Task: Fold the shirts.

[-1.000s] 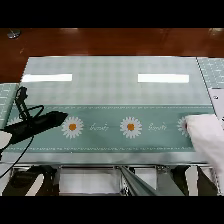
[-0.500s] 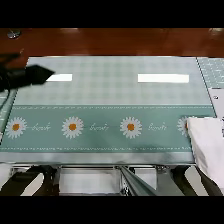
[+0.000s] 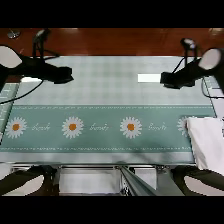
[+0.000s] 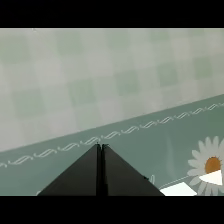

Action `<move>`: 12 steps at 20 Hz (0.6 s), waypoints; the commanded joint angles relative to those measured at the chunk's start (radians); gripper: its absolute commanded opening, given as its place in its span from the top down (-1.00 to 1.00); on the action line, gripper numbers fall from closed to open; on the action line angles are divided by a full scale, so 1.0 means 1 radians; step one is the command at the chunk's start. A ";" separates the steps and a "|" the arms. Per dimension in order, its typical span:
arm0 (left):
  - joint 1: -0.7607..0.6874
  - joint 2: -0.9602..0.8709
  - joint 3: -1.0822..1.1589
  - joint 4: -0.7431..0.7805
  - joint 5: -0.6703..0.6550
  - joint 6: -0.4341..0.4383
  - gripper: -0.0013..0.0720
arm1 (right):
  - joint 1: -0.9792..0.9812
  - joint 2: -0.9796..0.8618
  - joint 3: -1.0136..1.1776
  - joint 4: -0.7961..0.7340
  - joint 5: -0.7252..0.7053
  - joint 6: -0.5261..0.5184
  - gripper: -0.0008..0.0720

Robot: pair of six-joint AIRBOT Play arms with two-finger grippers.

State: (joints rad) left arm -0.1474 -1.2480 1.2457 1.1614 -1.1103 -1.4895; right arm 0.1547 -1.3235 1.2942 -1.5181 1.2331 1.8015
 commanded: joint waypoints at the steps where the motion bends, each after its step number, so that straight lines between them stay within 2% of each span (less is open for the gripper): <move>1: 0.032 -0.046 -0.042 0.036 -0.063 -0.042 0.89 | 0.058 -0.106 -0.007 -0.169 0.106 0.127 0.91; 12: 0.041 -0.063 -0.038 0.036 -0.050 -0.042 0.88 | 0.058 -0.104 -0.007 -0.192 0.095 0.124 0.91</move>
State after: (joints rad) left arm -0.1074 -1.3056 1.2083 1.1961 -1.1591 -1.5307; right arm 0.2111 -1.4254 1.2873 -1.7020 1.3239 1.9213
